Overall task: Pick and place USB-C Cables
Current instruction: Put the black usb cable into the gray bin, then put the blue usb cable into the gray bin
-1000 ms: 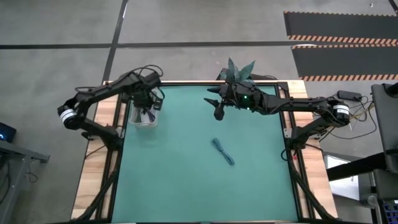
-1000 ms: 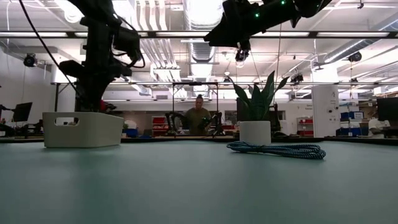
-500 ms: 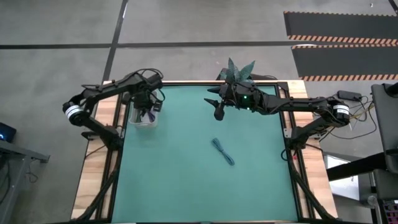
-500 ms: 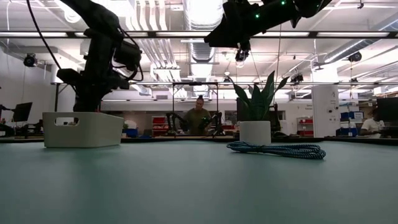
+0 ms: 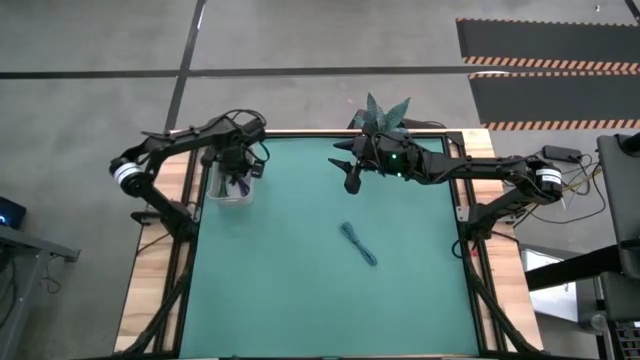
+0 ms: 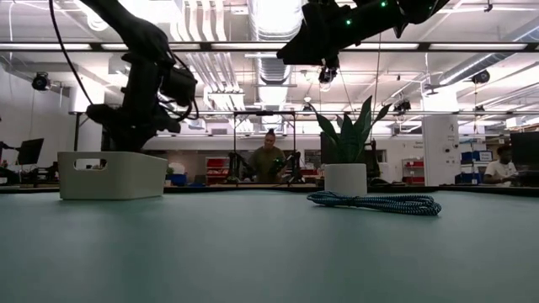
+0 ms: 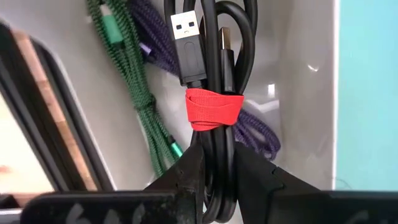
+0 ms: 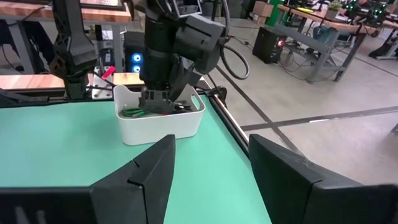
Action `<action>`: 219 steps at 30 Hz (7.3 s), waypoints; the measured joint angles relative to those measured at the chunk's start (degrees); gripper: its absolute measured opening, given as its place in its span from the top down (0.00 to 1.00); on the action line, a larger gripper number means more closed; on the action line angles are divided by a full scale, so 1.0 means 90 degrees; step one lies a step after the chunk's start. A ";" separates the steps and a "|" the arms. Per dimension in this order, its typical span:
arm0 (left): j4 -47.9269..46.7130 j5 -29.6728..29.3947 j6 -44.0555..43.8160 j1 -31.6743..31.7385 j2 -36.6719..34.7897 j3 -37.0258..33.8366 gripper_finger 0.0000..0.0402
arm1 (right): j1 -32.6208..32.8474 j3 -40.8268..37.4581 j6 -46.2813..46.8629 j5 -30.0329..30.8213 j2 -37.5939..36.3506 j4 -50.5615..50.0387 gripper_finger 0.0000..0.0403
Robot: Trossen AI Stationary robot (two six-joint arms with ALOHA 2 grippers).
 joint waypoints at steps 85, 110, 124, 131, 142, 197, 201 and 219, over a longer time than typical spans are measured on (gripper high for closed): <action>0.1296 -0.0348 -0.0158 0.0030 0.0076 -0.0945 0.68 | -0.0039 0.0000 0.0013 0.0000 0.0000 -0.0138 0.51; 0.0938 -0.0443 0.0199 -0.0358 -0.2081 -0.0795 0.67 | -0.0039 0.0000 0.0465 -0.0002 -0.0002 -0.0209 0.51; 0.2659 -0.1532 0.1436 -0.3104 -0.3218 -0.0908 0.67 | 0.0164 -0.0002 0.0798 -0.0017 -0.0002 -0.0274 0.51; 0.3593 -0.1600 0.3114 -0.4465 -0.3501 -0.1105 0.67 | 0.0483 -0.0002 0.1130 -0.0025 -0.0002 -0.0627 0.51; 0.5595 -0.1370 0.4535 -0.5419 -0.4225 -0.2702 0.67 | 0.1030 -0.0007 0.2429 -0.0029 0.0550 -0.2155 0.51; 0.6520 -0.1378 0.4821 -0.5413 -0.5180 -0.3495 0.67 | 0.2781 0.2027 0.5853 -0.0230 0.2502 -0.6936 0.42; 0.6540 -0.1376 0.4809 -0.5413 -0.5182 -0.3497 0.67 | 0.2805 0.1996 0.5915 -0.0231 0.2621 -0.6911 0.38; 0.6679 -0.1376 0.4661 -0.5413 -0.5185 -0.3502 0.67 | 0.2829 0.1940 0.5917 -0.0163 0.3410 -0.6739 0.45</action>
